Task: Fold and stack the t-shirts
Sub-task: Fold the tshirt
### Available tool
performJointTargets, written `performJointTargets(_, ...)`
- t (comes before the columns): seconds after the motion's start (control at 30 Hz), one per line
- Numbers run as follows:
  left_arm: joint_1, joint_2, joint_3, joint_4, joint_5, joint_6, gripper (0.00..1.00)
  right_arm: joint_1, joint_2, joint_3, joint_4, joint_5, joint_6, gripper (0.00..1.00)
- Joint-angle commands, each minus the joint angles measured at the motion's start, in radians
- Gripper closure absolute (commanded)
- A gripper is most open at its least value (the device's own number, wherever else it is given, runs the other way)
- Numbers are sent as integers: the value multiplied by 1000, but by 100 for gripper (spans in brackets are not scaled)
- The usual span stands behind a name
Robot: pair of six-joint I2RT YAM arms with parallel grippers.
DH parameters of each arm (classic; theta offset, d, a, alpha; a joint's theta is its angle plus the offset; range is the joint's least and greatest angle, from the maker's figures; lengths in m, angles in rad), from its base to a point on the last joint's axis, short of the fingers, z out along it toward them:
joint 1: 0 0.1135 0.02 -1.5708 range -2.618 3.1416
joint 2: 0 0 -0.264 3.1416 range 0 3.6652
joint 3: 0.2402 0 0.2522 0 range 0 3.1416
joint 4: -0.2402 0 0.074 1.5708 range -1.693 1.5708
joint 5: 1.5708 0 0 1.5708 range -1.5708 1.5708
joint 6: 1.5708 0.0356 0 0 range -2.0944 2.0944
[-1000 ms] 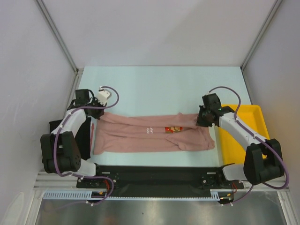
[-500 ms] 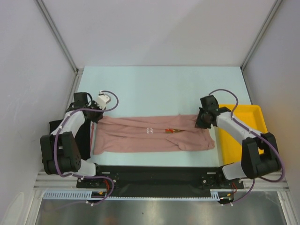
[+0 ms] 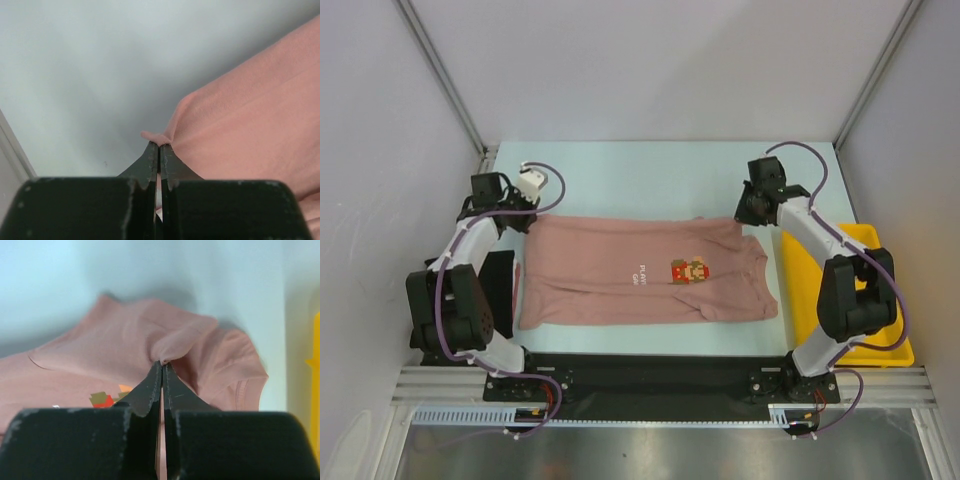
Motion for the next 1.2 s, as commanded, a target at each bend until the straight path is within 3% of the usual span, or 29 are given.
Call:
performJointTargets(0.0,11,-51,-44,-1,37,14,100,16,-94,-95,-54,34,1,100)
performJointTargets(0.17,13,-141,-197,-83,71,112,99,16,-291,-338,-45,33,55,100)
performJointTargets(0.33,30,-153,-263,-114,58,173,96,16,-352,-507,16,-10,93,100)
performJointTargets(0.37,30,-155,-271,-121,57,182,91,19,-348,-514,24,-18,96,100)
performJointTargets(0.43,31,-158,-263,-207,74,250,81,16,-333,-525,42,-22,97,100)
performJointTargets(0.47,33,-163,-245,-253,87,283,69,16,-329,-525,47,-25,97,100)
performJointTargets(0.57,44,-178,-176,-489,143,452,52,17,-318,-528,67,-36,93,100)
performJointTargets(0.7,44,-163,-58,-837,163,661,49,16,-313,-527,78,-39,84,100)
performJointTargets(0.77,44,-137,5,-874,181,663,53,16,-313,-531,81,-39,80,100)
performJointTargets(0.83,44,-126,23,-812,180,591,53,14,-310,-533,85,-41,77,100)
performJointTargets(0.9,27,-118,5,-622,123,456,51,16,-309,-534,88,-39,77,100)
performJointTargets(1.03,-27,-83,-47,-523,-35,479,40,13,-307,-539,97,-42,80,100)
performJointTargets(1.17,-38,-39,35,-457,-5,427,33,12,-287,-541,107,-48,78,100)
